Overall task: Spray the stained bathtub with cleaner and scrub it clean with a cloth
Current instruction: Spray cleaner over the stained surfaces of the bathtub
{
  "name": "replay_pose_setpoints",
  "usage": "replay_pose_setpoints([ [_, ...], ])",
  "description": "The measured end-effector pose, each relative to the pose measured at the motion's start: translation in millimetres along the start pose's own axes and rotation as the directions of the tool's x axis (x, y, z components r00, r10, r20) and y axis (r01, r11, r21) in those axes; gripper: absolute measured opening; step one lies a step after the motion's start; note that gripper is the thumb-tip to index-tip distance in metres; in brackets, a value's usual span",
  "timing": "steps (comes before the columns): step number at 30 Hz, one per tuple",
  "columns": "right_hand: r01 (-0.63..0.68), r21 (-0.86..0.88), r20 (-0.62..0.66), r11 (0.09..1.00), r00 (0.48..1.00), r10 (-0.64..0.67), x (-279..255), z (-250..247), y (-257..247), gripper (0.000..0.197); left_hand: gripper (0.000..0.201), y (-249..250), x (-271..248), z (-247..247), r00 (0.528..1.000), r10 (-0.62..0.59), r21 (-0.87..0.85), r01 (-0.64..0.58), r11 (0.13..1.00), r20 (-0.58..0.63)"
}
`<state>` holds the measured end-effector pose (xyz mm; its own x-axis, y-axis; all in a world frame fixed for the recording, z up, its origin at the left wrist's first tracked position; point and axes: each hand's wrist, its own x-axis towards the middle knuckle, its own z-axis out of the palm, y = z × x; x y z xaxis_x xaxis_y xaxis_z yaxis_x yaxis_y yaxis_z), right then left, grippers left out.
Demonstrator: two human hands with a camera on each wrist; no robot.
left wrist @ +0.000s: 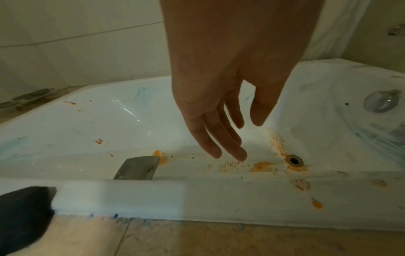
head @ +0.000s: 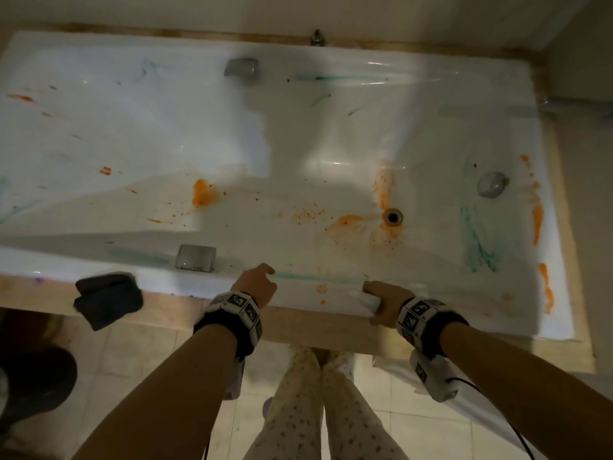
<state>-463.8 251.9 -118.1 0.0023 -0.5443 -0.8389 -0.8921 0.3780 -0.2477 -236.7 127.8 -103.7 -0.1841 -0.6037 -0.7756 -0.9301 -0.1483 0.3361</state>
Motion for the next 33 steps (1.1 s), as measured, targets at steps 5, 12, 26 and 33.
replay_pose_setpoints([
  [5, -0.026, 0.014, -0.038, 1.000, 0.999, 0.027, -8.5, -3.2, 2.6, 0.023, 0.033, 12.6, 5.3, 0.6, 0.998, 0.068, 0.065, -0.069, 0.996, 0.014],
  [12, -0.048, 0.023, -0.057, 0.999, 0.997, 0.049, -16.0, 2.6, 20.5, 0.037, 0.030, 27.8, 10.7, 7.2, 0.991, 0.129, 0.150, -0.132, 0.980, 0.029],
  [26, -0.127, 0.090, -0.068, 0.988, 0.989, 0.134, -56.1, 12.8, 126.3, 0.053, 0.030, 94.9, -4.3, 85.8, 0.994, 0.087, 0.097, -0.092, 0.991, 0.062],
  [33, -0.143, 0.122, -0.026, 0.982, 0.989, 0.147, -84.7, 7.7, 191.2, 0.045, 0.030, 148.8, -15.0, 137.1, 0.992, 0.099, 0.072, -0.105, 0.992, 0.081],
])
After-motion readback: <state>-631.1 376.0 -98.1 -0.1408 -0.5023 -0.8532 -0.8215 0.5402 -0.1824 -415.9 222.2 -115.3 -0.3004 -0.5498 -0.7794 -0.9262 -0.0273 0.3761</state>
